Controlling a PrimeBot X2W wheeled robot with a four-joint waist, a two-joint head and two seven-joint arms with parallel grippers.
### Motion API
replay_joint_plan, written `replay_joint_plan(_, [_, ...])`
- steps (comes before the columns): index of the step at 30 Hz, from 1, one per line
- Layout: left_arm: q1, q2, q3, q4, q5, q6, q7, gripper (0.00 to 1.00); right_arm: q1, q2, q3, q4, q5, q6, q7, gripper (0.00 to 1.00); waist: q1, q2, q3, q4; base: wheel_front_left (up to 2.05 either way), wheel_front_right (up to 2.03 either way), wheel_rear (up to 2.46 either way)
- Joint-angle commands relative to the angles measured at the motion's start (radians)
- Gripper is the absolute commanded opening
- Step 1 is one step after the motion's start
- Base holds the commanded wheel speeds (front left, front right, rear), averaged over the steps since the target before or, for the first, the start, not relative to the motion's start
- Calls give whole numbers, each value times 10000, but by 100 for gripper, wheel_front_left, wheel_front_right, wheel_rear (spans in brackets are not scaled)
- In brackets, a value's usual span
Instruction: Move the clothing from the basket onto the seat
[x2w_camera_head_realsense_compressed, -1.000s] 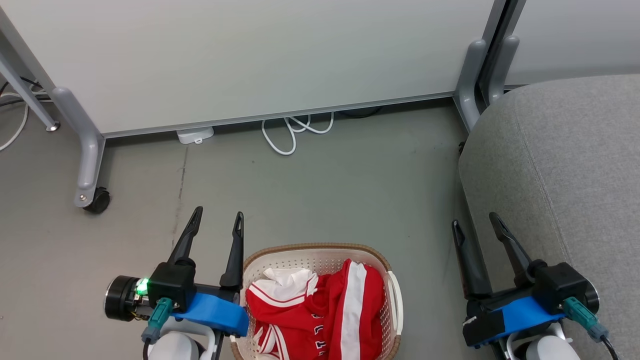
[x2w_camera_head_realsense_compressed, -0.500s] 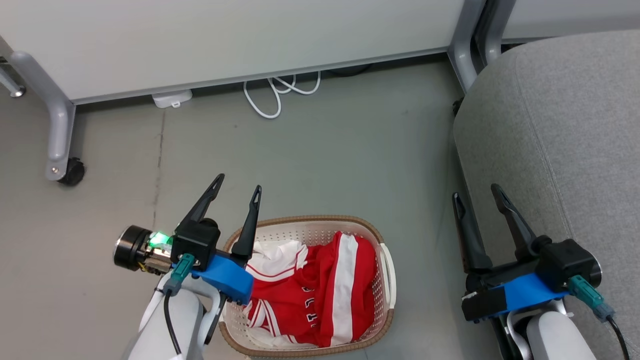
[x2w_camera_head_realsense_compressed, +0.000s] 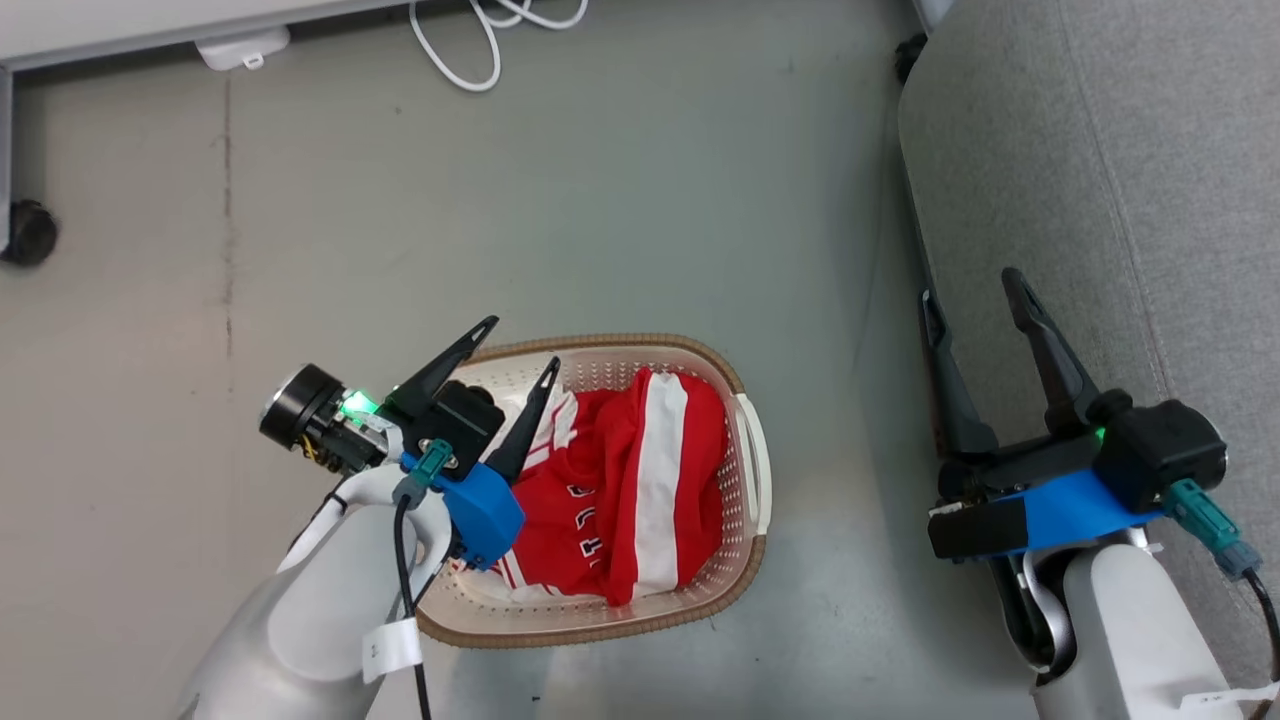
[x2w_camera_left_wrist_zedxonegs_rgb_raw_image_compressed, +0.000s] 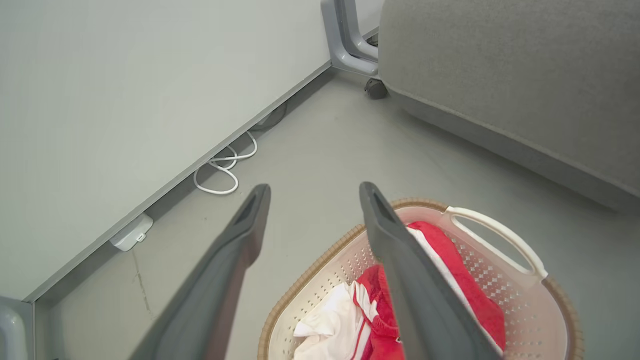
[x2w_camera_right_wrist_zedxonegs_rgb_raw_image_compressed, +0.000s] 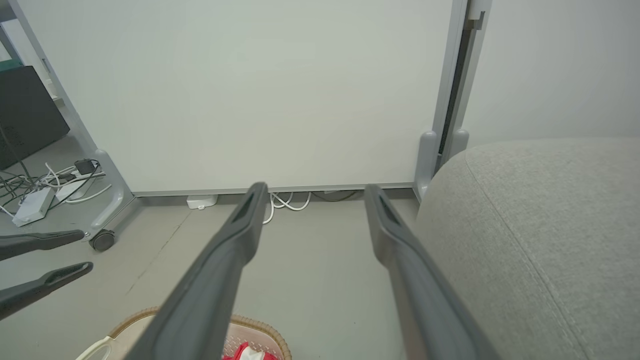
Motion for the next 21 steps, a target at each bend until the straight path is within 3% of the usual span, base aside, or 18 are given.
replay_joint_plan(1, [-476,87,-404,269,-93,-10,-28,100,-290,-42,-8,-87,-77,4,-38,100,-1,0,614,-174,0,0,0])
replay_joint_plan(21, [-3105,117,-5804,3991,-1270,-10,-28,100,-1643,-41,-41,-572,-273,4,-38,100,-1,0,3253,-558,0,0,0])
